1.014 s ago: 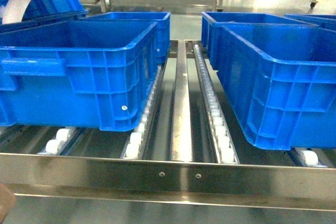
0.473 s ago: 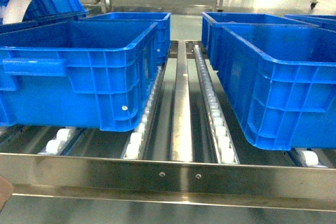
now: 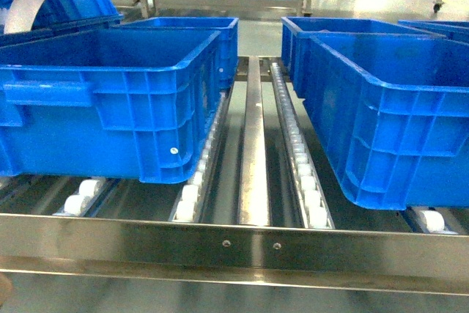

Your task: Place part in tray to right shelf

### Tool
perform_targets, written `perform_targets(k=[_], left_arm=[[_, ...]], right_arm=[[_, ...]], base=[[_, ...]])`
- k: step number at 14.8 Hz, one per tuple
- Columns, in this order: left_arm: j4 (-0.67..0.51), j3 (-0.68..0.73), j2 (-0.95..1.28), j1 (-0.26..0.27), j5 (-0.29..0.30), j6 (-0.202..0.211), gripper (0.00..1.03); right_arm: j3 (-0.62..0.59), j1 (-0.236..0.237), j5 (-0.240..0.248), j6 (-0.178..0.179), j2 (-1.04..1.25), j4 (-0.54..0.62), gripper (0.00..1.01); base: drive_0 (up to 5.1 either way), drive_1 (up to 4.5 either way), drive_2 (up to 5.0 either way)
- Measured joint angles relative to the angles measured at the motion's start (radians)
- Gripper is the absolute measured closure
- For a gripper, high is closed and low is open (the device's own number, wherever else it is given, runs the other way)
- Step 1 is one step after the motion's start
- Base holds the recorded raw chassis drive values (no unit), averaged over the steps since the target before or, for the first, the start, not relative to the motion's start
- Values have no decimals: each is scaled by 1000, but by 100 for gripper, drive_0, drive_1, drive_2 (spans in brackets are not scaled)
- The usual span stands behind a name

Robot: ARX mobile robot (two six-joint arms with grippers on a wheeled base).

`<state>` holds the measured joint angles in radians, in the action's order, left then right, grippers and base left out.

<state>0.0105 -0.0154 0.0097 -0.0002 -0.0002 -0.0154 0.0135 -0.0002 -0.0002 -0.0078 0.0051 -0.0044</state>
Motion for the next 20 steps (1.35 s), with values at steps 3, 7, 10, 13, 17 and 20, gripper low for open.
perform_targets(k=[3,7,10,13,17,20], left_arm=[[-2,0,0,0,0,0,91],[-2,0,0,0,0,0,91],[-2,0,0,0,0,0,91],[-2,0,0,0,0,0,91],[-2,0,0,0,0,0,91],[-2,0,0,0,0,0,91]], right_arm=[[0,0,0,0,0,0,97],[0,0,0,0,0,0,54],[0,0,0,0,0,0,43],[0,0,0,0,0,0,4],[0,0,0,0,0,0,3],[0,0,0,0,0,0,3]], base=[[0,0,0],[0,0,0],[0,0,0],[0,0,0],[0,0,0],[0,0,0]])
